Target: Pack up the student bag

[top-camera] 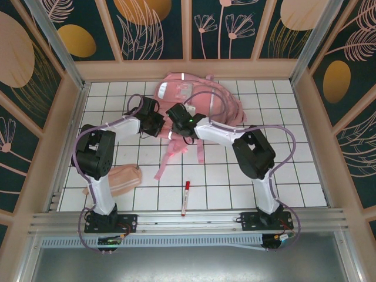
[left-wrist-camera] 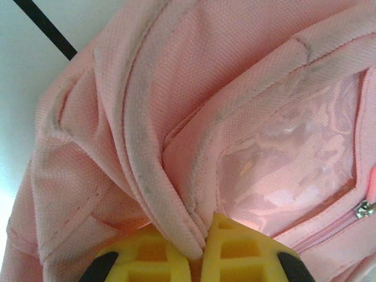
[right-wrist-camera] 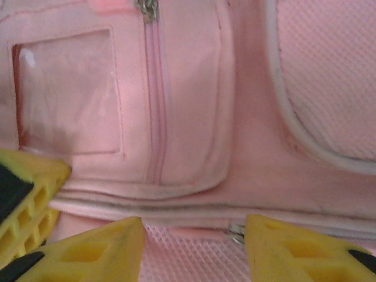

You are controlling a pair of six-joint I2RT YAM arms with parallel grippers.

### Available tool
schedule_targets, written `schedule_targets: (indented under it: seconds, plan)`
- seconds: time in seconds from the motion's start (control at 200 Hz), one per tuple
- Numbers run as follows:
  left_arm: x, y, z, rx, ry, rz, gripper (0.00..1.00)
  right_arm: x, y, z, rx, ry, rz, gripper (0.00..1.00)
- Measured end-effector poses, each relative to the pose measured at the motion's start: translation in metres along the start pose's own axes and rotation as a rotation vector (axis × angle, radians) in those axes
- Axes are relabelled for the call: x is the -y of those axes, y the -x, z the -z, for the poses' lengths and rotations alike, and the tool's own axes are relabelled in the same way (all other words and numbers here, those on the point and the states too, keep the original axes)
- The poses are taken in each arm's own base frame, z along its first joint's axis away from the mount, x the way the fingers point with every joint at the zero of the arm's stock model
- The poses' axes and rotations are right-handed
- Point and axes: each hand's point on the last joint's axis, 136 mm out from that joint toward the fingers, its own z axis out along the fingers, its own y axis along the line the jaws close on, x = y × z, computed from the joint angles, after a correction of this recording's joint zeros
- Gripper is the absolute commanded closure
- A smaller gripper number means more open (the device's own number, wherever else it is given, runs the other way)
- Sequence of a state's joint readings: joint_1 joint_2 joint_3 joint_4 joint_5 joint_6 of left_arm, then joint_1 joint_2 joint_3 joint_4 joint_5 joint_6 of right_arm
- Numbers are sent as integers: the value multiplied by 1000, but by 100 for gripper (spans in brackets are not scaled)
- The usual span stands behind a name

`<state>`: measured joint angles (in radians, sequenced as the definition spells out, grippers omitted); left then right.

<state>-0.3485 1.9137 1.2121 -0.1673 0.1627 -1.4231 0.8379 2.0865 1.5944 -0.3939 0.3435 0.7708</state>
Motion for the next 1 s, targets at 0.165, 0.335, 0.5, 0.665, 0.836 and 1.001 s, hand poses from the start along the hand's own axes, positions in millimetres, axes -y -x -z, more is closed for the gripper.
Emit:
schedule_targets:
  seconds: [0.165, 0.335, 0.5, 0.665, 0.836, 1.001]
  plan:
    - [5, -2, 6, -9, -17, -1, 100, 1, -10, -10, 9, -60, -16, 47]
    - [6, -8, 10, -43, -27, 19, 100, 3, -10, -9, 14, -73, -61, 41]
    - [8, -11, 13, -63, -35, 51, 100, 3, -6, -7, 0, -87, -60, 44]
    - [11, -15, 17, -91, -47, 89, 100, 2, -9, 2, -29, -61, -44, 47]
    - [18, -24, 27, -136, -66, 113, 100, 12, -14, 35, -67, -12, 22, 48]
    - [20, -26, 37, -143, -76, 128, 100, 14, -14, 46, -69, 6, 36, 44]
